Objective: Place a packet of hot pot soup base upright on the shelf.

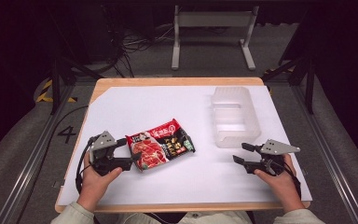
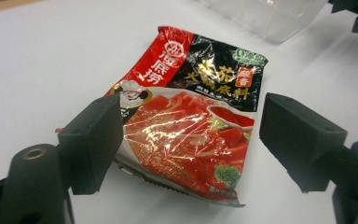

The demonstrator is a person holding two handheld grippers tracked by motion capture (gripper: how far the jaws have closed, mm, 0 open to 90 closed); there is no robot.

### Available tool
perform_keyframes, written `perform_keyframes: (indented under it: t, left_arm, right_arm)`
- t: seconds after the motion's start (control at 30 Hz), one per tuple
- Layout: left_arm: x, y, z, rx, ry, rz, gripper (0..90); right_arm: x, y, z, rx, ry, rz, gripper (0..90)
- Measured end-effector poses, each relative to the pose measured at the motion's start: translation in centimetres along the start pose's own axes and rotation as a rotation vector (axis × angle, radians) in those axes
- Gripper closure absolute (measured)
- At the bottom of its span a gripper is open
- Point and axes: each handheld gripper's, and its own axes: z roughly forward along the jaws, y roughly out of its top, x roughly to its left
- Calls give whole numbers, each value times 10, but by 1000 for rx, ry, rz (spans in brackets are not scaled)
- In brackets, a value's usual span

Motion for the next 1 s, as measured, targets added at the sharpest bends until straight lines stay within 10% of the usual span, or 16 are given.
perform_keyframes:
  t: [0.4, 1.0]
  left_arm:
    - [7, 31, 25, 45, 42, 56, 230]
    - [21, 75, 58, 86, -48, 48, 296]
  right_arm:
    - [-2, -1, 2, 7, -1, 22, 340]
    - [-3, -5, -2, 13, -7, 27, 340]
